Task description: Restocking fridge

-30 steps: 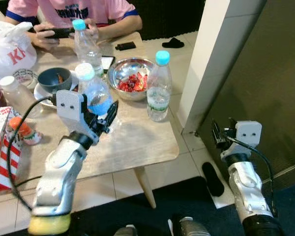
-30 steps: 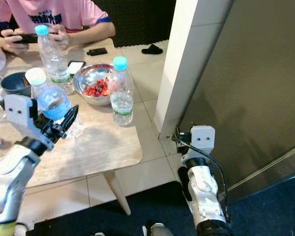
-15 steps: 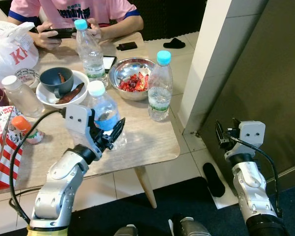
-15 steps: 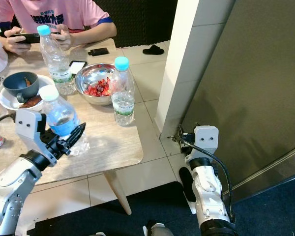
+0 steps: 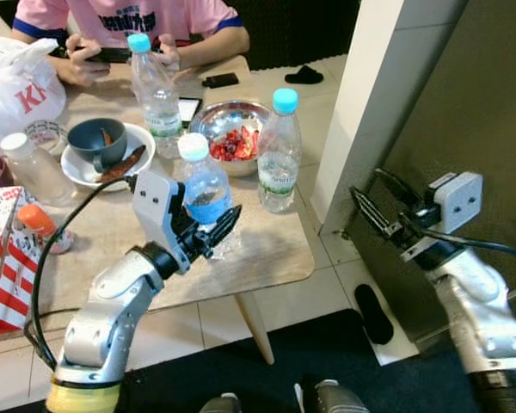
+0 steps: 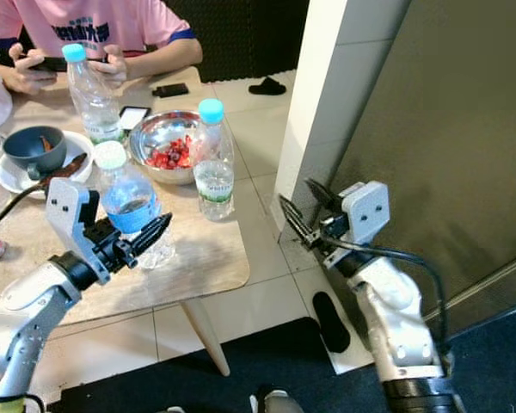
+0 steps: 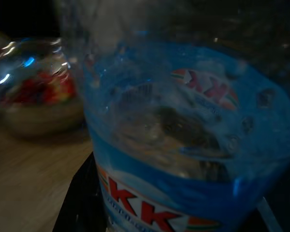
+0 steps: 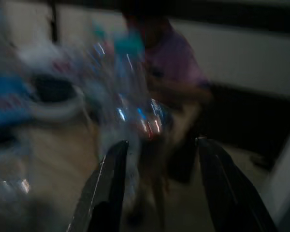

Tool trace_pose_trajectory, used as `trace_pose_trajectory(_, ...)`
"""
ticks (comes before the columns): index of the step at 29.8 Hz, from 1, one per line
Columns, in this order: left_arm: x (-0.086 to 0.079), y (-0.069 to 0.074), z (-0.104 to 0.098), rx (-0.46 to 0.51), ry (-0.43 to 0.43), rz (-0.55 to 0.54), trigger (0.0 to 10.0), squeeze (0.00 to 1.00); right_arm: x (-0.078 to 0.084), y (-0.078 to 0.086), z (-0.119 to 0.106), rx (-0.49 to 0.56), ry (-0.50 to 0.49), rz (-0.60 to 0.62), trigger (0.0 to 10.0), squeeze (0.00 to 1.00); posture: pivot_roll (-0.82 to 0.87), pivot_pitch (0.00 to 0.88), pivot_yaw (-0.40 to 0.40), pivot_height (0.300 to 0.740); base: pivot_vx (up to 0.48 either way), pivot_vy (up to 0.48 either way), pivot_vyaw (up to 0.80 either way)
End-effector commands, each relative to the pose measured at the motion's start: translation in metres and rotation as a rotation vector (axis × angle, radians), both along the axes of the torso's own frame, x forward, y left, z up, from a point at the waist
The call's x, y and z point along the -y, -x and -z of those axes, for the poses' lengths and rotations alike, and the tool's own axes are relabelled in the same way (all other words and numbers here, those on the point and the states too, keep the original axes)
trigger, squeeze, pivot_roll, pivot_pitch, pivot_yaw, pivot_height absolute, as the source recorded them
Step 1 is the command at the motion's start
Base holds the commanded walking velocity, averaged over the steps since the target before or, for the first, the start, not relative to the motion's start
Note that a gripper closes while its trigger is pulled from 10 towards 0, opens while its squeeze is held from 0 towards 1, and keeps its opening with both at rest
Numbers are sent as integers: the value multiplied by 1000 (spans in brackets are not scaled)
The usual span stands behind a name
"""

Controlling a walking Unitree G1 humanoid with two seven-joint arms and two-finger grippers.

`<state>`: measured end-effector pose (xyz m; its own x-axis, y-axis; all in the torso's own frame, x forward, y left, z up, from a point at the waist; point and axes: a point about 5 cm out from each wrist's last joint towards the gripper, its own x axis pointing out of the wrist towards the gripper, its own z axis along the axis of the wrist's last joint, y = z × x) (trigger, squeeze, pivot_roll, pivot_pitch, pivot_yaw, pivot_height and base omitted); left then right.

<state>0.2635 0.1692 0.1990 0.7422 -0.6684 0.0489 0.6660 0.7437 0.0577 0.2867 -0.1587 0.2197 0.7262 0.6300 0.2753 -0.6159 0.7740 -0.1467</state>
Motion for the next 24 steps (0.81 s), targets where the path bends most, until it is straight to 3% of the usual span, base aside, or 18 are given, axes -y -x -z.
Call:
trace_pose_trajectory(1,5,5,-10,32,-13,68,10000,0,-5,3,-3,-11,-18,-40,10000,0,-1,145,-26,740,0,0,0)
trace_pose_trajectory(6,13,9,-19,53,-53,176,10000,0,-20,-1,-28,47,-114,-89,10000,0,-1,139,-22,740,0,0,0)
trace_pose_trajectory(8,22,8,-22,64,-61,223,10000,0,-36,-4,-38,59,-144,-150,10000,0,-1,134,-16,740,0,0,0)
trace_pose_trajectory(9,22,8,-22,64,-61,223,10000,0,-36,-4,-38,59,-144,-150,10000,0,-1,134,-16,740,0,0,0)
trace_pose_trajectory(10,29,5,-22,76,-78,255,10000,0,-56,-5,-46,63,-142,-224,10000,0,-1,129,-16,740,0,0,0)
trace_pose_trajectory(13,33,1,-22,93,-100,252,10000,0,-67,-2,-47,55,-108,-279,10000,0,1,126,-20,740,0,0,0)
trace_pose_trajectory(18,31,-5,-26,124,-130,222,10000,0,-73,18,-42,-1,-33,-449,10000,0,-2,128,-30,740,0,0,0)
trace_pose_trajectory(22,30,-4,-26,123,-132,225,10000,0,-71,22,-42,-11,-25,-464,10000,0,-9,130,-31,740,0,0,0)
trace_pose_trajectory(23,29,-3,-26,122,-132,226,10000,0,-69,21,-44,-12,-45,-457,10000,306,-12,131,-32,740,0,0,0)
trace_pose_trajectory(24,28,-2,-26,122,-134,228,10000,0,-68,20,-46,-14,-59,-452,10000,306,-12,131,-32,740,0,0,0)
